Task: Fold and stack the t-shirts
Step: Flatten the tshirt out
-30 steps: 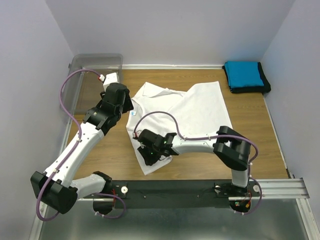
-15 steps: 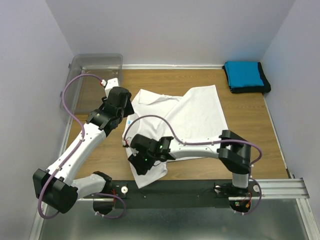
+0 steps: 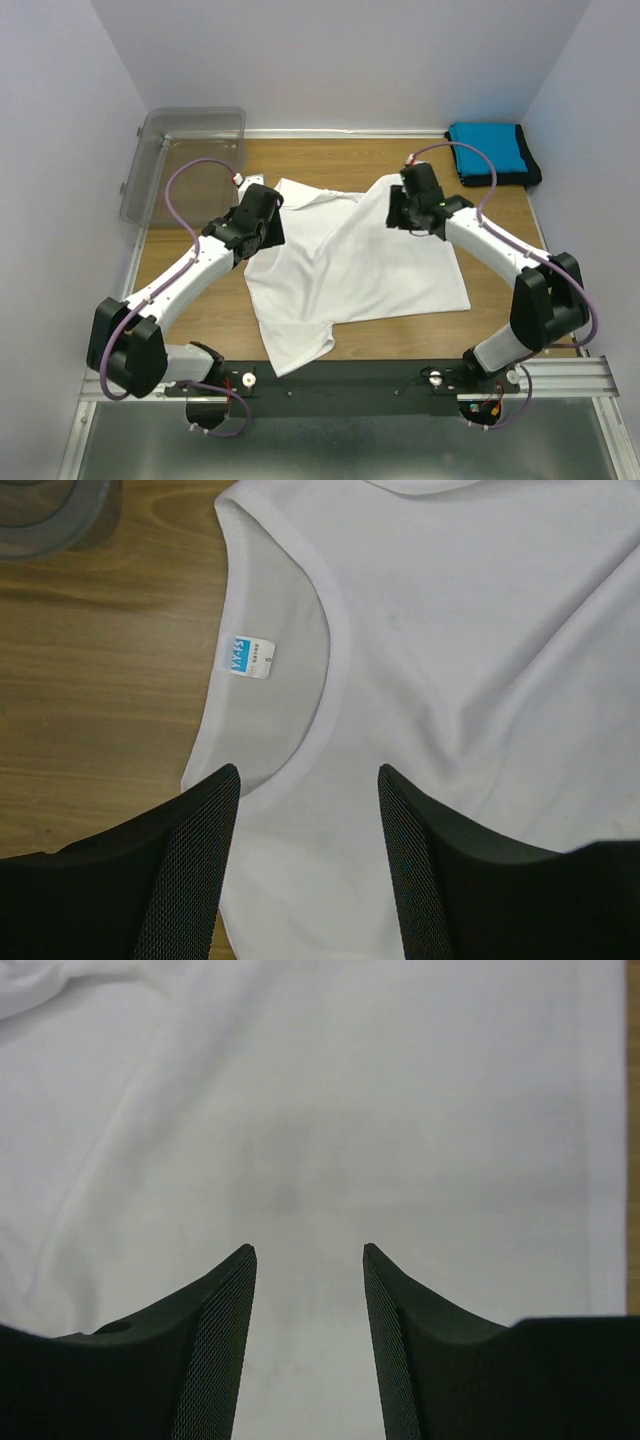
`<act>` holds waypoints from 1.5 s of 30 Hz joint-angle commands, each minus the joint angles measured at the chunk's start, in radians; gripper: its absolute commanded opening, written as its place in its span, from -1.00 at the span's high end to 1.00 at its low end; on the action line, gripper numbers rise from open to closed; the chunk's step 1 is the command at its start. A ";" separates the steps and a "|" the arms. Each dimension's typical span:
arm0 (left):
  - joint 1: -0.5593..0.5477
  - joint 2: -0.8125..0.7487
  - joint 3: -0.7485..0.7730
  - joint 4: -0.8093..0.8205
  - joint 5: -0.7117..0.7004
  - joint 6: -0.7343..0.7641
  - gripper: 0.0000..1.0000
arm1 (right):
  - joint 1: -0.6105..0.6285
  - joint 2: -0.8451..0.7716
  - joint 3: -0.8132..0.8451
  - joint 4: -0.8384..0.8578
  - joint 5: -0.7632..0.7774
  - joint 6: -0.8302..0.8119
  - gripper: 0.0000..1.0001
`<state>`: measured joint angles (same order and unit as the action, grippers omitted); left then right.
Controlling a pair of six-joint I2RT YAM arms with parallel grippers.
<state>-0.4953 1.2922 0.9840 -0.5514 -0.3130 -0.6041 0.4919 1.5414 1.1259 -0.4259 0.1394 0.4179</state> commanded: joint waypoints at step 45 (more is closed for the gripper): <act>0.120 0.772 0.689 0.110 0.024 0.116 -0.09 | -0.440 0.450 0.400 0.052 -0.061 -0.004 -0.07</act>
<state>-0.3923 1.9999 1.5936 -0.3851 -0.2913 -0.5148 0.0513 1.9381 1.4616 -0.3740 0.1196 0.4290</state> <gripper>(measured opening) 0.560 0.530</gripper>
